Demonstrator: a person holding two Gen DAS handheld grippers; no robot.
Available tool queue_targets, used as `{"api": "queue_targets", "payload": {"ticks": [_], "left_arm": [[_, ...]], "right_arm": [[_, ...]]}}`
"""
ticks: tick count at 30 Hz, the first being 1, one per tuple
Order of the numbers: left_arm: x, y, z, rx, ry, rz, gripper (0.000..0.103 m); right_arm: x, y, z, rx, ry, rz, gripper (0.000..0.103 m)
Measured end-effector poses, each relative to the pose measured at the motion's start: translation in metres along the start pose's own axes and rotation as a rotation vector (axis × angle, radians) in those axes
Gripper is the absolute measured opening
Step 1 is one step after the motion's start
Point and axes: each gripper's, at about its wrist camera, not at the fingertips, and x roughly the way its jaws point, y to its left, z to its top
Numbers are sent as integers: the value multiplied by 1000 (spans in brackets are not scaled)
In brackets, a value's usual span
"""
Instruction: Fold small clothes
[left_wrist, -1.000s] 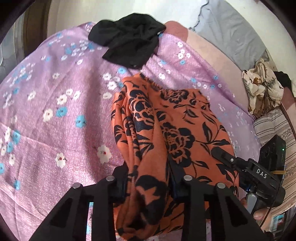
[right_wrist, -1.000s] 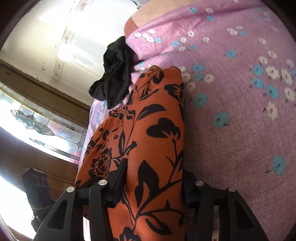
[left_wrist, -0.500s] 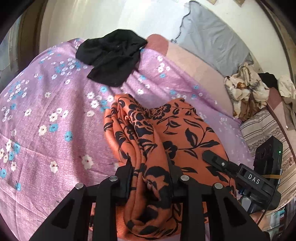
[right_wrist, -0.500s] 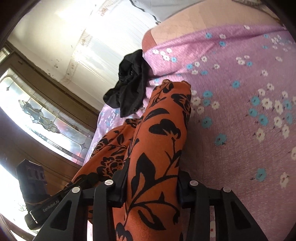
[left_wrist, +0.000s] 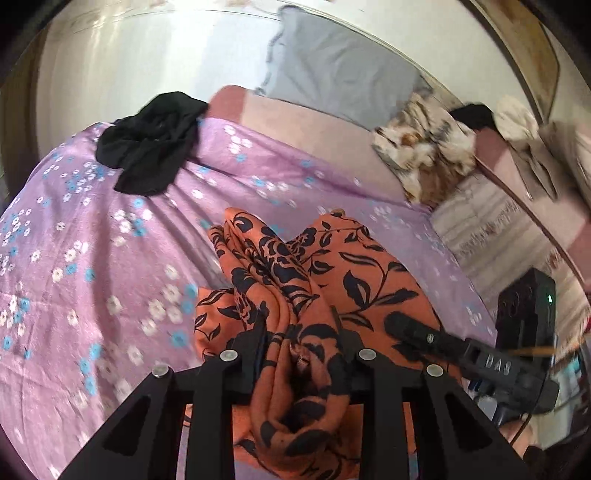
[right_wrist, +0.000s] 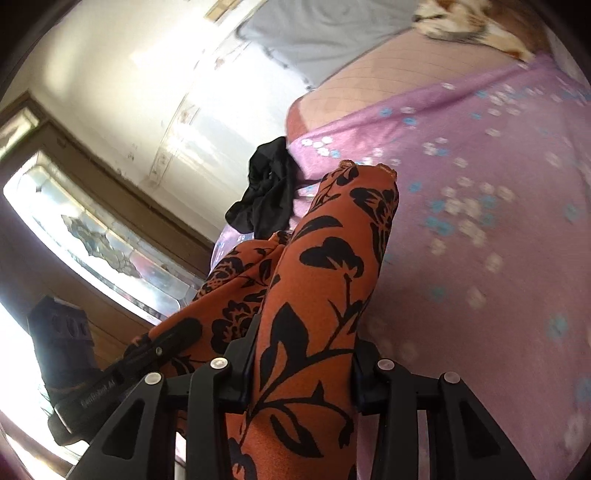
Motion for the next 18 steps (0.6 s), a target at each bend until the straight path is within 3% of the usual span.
{"api": "queue_targets", "payload": {"ticks": [5,9,11,13,16,18], "left_arm": [[11,-29,-48,57,96,37,29],[35,-30,-81,55,192,144,31],[35,-24,-86,47,208,205,35],[27,-15,-86,10,218,204,40],[0,-4,-80,-30,197,227,46],[-16,-1,-78,-19,153,267,51]], "right_arm": [[-37,-33,-31,85,43,-2,41],[-32,-64,-52,122,161,-135,42],[-29,-86,-57,182,209,-170,51],[-36,-96,-54,230,208,-177,68],[-55,-96,-47,245,157,-195,68],[-74,-94,-42,255,77,-213,68]]}}
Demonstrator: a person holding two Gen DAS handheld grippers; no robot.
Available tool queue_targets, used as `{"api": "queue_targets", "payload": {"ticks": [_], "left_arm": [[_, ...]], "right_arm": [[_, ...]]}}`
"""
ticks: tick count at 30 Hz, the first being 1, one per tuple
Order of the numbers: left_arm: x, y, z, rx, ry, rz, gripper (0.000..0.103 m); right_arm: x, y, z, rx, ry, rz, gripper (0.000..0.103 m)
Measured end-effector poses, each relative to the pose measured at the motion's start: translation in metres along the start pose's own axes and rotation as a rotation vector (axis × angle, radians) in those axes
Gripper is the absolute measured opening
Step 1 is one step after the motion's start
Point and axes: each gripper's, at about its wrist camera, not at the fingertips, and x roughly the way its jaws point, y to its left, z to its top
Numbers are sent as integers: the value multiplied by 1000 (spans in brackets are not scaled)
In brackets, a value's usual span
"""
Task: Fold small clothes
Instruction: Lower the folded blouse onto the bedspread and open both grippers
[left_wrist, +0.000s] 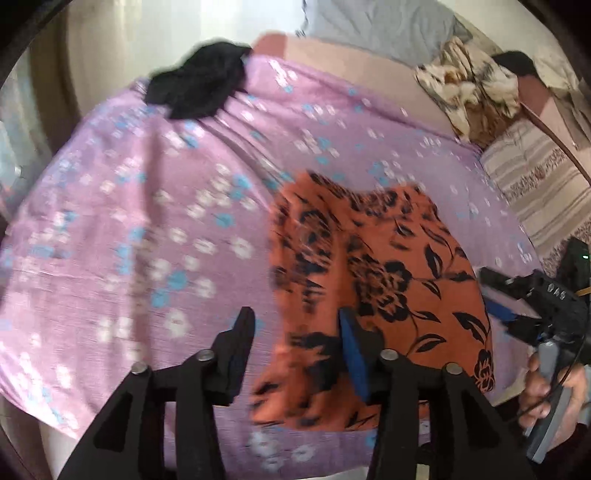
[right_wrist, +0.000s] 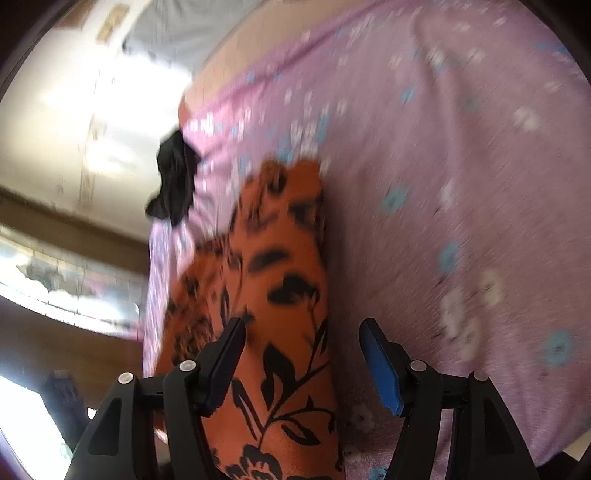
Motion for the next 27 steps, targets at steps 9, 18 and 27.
{"api": "queue_targets", "payload": {"ticks": [9,18,27], "left_arm": [[-10,-6,7,88,-83,69,54],[58,5,-14,96,69,141,59],[19,11,-16,61,22,136,60]], "right_arm": [[-20,63,13,-190,-153,92,45],[94,39,51,10,108,-5,35],[35,63,24,-110,29,38,37]]}}
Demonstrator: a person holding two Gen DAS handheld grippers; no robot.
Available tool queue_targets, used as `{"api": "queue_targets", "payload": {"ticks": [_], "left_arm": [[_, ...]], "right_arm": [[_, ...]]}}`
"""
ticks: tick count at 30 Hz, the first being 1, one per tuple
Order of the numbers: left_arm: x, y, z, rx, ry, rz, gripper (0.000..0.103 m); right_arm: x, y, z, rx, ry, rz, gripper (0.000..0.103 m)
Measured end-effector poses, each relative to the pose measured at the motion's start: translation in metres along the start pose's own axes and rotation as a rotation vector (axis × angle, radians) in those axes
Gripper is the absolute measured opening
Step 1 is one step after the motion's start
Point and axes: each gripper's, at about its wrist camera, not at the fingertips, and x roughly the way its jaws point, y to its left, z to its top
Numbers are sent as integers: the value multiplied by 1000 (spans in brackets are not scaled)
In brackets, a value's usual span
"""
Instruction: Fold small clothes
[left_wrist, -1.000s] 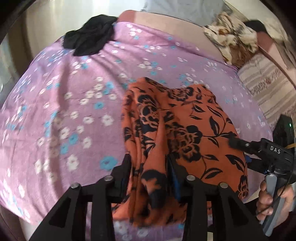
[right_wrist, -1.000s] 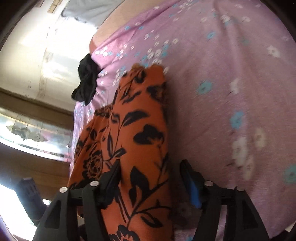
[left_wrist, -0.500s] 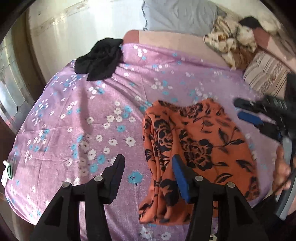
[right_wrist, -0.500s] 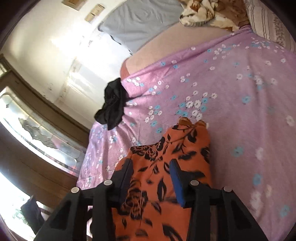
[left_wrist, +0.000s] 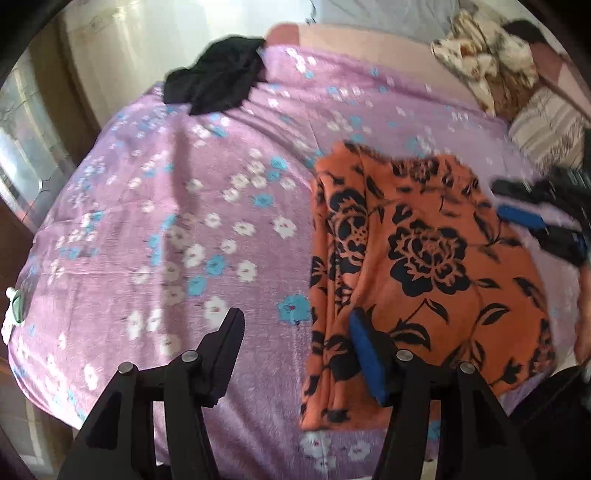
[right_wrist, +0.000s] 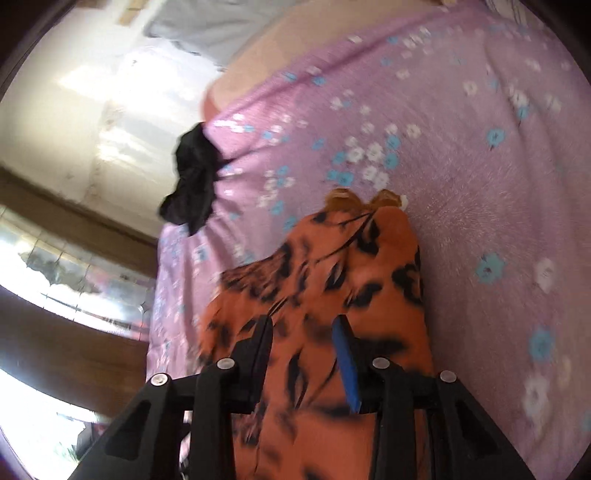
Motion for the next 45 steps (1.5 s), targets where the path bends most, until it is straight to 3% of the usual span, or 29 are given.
{"api": "queue_targets", "payload": {"ticks": [1,4,8,12,15,18,21,23,25,32,45], "left_arm": [[-10,1,-2,1,-33,15,60],[-17,-2,-7,19,-54,62,74],[10,-14,-19,60,56,92,75],[-23,-20,-16,89,-5,106,75],[-63,-26,-10,96,-101,134,76],[-105,-31,-4,91,-209,159,82],[-140,-32,4,93,-295,173,83],[-159,-33,6,87,-331,180,93],[-180,-34,6,81,-384,192,94],[-220,-35,5,55,-491,254,102],[-257,-30,1,14,-548,253,102]], "right_arm": [[-12,6,-9,-33,-10,12,37],[-37,15,-40,-109,-11,-4,37],[-22,6,-83,-121,126,-83,38],[-38,21,-92,-176,115,-140,38],[-66,38,-90,-206,53,-135,39],[-95,56,-89,-254,-26,-143,65],[-129,82,-89,-329,-129,-149,65],[-146,94,-92,-364,-175,-167,65],[-160,102,-95,-384,-217,-174,65],[-198,127,-111,-485,-320,-230,65],[-228,140,-127,-533,-412,-238,65]]}}
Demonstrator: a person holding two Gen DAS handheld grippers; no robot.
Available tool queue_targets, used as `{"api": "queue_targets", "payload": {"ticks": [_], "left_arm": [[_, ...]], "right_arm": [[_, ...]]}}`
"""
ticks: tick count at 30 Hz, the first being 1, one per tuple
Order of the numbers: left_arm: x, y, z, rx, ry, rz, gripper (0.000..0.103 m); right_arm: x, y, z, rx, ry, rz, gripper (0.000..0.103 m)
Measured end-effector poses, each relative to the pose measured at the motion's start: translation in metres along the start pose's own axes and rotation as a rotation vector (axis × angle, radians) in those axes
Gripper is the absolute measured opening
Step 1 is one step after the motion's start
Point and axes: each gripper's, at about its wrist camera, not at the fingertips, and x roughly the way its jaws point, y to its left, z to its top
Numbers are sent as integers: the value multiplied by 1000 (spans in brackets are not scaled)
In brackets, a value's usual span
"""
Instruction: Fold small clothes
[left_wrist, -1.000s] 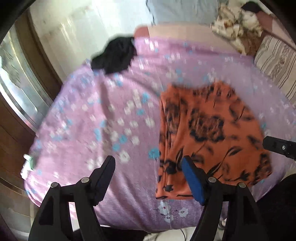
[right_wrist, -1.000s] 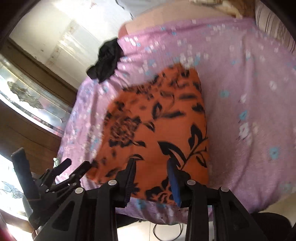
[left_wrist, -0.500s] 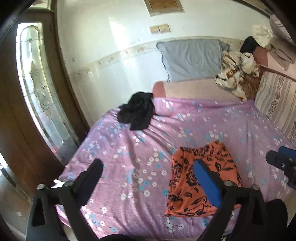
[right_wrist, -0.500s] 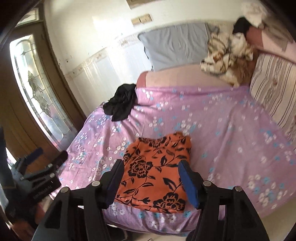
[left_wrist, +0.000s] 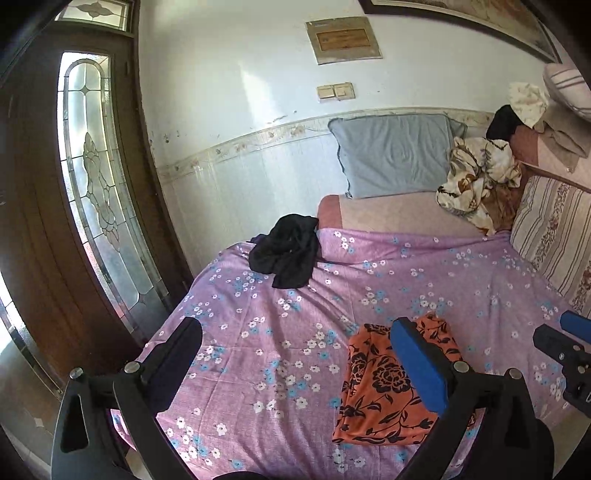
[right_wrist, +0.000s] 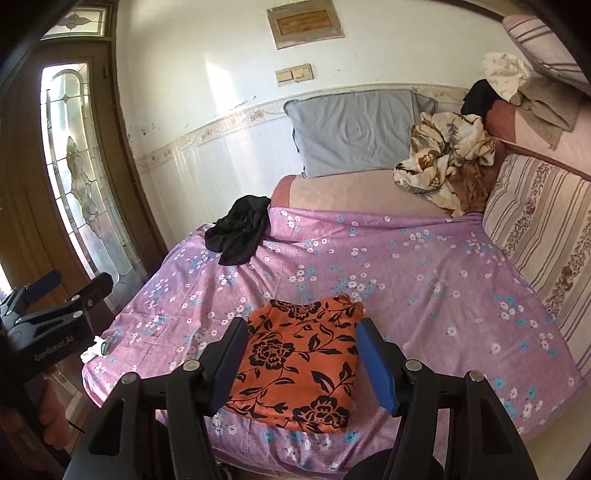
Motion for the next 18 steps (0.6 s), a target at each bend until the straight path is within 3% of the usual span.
{"api": "queue_targets", "payload": {"ticks": [18], "left_arm": [[-2,24,0,-61,7,55,102]], "right_arm": [[-7,14,-2,-43,-24,9,65]]}}
